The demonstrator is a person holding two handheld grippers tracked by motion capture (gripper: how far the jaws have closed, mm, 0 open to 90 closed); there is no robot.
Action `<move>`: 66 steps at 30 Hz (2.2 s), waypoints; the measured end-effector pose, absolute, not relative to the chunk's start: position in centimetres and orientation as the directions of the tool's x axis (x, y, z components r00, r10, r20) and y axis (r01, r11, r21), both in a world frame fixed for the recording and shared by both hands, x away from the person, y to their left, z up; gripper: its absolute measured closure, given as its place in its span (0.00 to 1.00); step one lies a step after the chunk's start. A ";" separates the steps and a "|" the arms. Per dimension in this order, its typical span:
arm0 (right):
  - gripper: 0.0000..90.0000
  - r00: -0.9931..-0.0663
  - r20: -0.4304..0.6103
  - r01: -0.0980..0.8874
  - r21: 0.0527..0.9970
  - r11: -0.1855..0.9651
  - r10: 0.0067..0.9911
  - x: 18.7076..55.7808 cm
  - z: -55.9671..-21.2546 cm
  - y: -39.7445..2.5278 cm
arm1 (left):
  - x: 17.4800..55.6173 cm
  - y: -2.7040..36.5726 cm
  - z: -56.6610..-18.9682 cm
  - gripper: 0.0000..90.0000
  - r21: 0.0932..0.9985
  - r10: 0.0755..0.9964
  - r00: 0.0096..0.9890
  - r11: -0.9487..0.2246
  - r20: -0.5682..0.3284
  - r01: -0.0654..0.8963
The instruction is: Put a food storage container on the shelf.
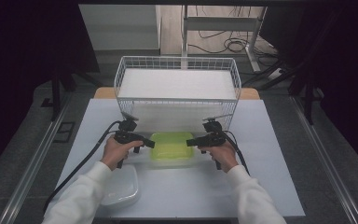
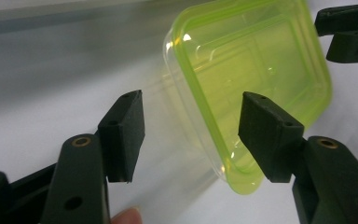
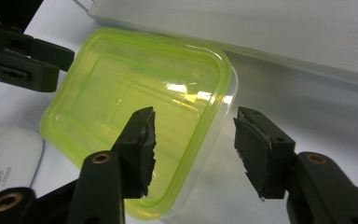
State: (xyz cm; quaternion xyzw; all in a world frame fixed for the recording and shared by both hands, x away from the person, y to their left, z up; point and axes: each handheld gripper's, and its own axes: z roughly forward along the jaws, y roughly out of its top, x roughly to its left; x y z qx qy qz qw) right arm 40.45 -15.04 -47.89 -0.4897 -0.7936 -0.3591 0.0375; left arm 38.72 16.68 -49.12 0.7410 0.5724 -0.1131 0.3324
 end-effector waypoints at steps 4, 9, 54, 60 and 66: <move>0.58 -0.510 0.429 0.814 0.521 0.258 0.746 40.7 -48.4 -14.9 | 39.0 16.6 -49.5 0.50 0.356 0.761 0.323 -0.130 -0.562 0.926; 0.62 -0.506 0.439 0.821 0.509 0.259 0.742 40.8 -48.7 -14.9 | 39.3 16.5 -50.0 0.57 0.334 0.738 0.316 -0.131 -0.596 0.934; 0.87 -0.622 0.412 0.697 0.679 0.231 0.666 38.4 -43.6 -15.7 | 36.3 17.2 -43.5 0.88 0.559 0.704 0.458 -0.104 -0.543 0.823; 0.87 -0.650 0.388 0.655 0.721 0.225 0.653 38.0 -41.9 -15.3 | 35.7 17.8 -41.7 0.88 0.603 0.701 0.480 -0.090 -0.527 0.792; 0.87 -0.669 0.367 0.626 0.748 0.222 0.647 37.8 -40.6 -15.0 | 35.4 18.0 -40.1 0.88 0.637 0.711 0.500 -0.097 -0.494 0.765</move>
